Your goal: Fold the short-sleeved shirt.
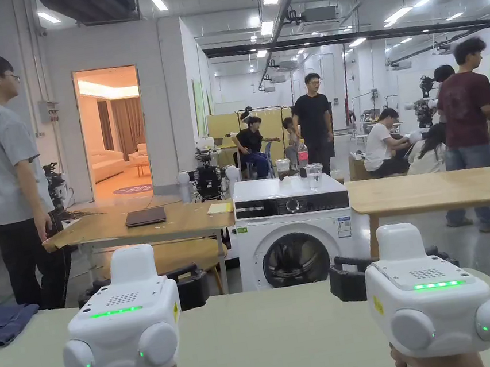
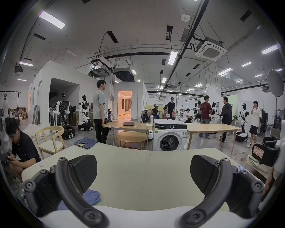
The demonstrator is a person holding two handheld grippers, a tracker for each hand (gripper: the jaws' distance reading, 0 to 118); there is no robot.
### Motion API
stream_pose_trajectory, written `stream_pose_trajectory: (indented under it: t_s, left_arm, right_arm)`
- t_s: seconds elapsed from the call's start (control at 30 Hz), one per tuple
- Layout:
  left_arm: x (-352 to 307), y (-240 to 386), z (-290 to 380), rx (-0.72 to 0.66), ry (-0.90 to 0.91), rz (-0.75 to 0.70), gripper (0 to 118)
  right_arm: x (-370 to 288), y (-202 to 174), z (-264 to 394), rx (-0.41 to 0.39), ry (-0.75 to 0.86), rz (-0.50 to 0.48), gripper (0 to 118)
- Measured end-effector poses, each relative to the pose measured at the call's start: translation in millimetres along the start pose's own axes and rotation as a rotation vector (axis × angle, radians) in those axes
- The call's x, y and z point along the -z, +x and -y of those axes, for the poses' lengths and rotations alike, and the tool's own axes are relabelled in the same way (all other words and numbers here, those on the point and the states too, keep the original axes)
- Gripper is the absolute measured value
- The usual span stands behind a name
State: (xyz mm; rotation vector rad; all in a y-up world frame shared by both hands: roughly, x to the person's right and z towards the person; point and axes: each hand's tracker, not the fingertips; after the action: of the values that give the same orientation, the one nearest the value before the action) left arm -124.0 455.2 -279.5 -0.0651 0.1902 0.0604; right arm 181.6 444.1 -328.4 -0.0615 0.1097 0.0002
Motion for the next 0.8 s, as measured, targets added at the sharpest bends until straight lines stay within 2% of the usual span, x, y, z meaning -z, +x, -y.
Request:
stream_pose_trajectory:
  t_s: [0.2,0.3,0.33,0.4,0.47,0.53,0.63,0.67,0.7,0.73,0.77,0.8]
  left_arm:
    - [2,-4,3,-0.053,-0.021,-0.003,118]
    - [2,-6,5,-0.02,-0.024,-0.008,118]
    - [2,-5,5,0.053,-0.024,-0.023,118]
    - [2,5,3,0.284,-0.001,-0.052,118]
    - [1,20,5,0.633,0.073,-0.094,118]
    - [4,30,16,0.991,0.111,-0.103,118]
    - [12,38,62,1.65,0.088,-0.109,118]
    - [14,37,83,1.853,0.108,-0.136,118]
    - [18,31,103,2.018,0.132,-0.131,118]
    - [18,26,121,2.137,0.155,-0.107,118]
    - [18,24,135,2.205,0.155,-0.082,118]
    - [17,25,140,2.165,0.133,-0.049,117]
  right_arm:
    - [-2,0,3,0.035,0.013,-0.007,118]
    - [-2,1,2,0.043,0.017,-0.02,118]
    - [-2,0,1,0.003,0.024,-0.028,118]
    - [-2,-8,0,-0.153,0.042,-0.019,118]
    - [-2,-20,3,-0.388,0.046,-0.051,118]
    - [1,-36,15,-0.735,0.0,-0.104,118]
    - [-3,-52,72,-1.424,0.037,-0.131,118]
    - [-5,-52,97,-1.666,0.072,-0.123,118]
    - [-8,-49,119,-1.873,0.093,-0.124,118]
    - [-10,-45,140,-2.058,0.129,-0.136,118]
    - [-12,-36,156,-2.178,0.146,-0.166,118]
    - [-12,-35,163,-2.244,0.155,-0.168,118]
